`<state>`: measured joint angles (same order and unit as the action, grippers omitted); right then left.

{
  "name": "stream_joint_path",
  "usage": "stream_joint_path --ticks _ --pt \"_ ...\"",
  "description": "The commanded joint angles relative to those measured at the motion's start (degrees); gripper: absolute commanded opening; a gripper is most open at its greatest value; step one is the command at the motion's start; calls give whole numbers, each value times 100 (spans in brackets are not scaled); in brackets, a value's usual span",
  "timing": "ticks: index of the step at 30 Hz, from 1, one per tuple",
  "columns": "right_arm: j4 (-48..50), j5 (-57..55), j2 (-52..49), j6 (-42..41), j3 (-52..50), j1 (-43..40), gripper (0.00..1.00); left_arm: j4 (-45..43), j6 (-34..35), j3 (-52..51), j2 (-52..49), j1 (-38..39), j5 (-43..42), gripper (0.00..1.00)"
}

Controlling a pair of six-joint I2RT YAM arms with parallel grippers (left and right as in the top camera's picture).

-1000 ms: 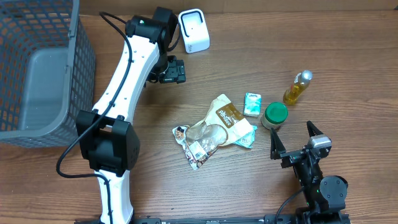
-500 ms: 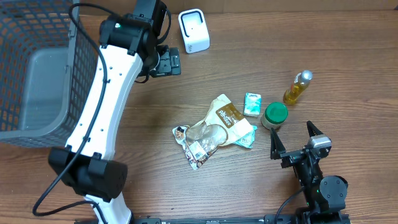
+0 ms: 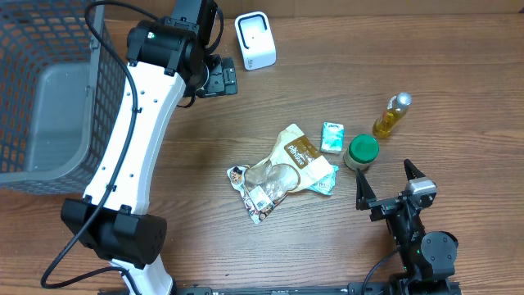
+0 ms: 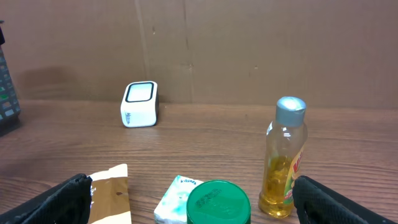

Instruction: Scan the item barcode

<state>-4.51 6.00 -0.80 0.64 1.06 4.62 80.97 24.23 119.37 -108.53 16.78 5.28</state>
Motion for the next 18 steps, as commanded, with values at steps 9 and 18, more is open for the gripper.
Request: stream_joint_path --ticks 9,18 --pt "24 -9 63 28 -61 -15 100 44 -50 79 201 -26 339 100" --pt "24 -9 63 26 -61 -15 100 619 -68 79 216 -26 415 100"
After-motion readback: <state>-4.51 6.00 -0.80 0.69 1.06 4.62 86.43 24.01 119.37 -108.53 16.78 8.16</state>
